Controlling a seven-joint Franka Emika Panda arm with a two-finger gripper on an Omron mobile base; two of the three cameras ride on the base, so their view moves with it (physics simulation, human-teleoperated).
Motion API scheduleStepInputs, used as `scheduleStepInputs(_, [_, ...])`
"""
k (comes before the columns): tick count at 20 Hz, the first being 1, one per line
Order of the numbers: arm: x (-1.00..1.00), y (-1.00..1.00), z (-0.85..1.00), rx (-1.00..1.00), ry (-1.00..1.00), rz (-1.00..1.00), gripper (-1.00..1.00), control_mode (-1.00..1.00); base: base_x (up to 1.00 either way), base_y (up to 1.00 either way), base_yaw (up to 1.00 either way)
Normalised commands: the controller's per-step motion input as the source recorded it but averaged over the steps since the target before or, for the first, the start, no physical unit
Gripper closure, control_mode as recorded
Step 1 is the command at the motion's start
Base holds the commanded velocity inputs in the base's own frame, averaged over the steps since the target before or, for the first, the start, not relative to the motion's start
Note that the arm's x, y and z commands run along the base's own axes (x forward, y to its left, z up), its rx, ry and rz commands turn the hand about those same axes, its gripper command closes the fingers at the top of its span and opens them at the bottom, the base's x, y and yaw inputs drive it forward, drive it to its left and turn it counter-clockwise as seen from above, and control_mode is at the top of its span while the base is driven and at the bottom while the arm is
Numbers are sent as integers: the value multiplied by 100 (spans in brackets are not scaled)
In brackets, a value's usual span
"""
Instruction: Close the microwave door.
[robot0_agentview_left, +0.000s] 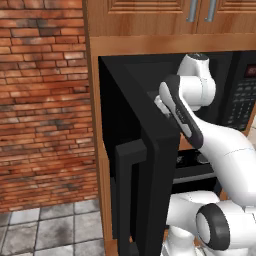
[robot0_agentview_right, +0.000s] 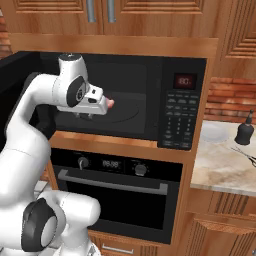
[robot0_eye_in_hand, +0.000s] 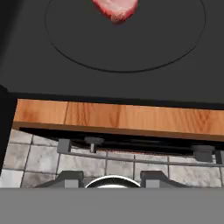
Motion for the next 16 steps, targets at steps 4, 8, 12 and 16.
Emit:
scheduleStepInputs(4, [-78,42,-21,3,-5,0,-100,-100,0,0,0])
scheduleStepInputs(8, [-100,61,-12,0,-17,-19,-100,-100,0,0,0])
scheduleStepInputs(12, [-95,18,-24,0,-40,-10,-100,-100,0,0,0])
scheduleStepInputs(16, [-86,-22,-19,0,-57,-1,-100,-100,0,0,0])
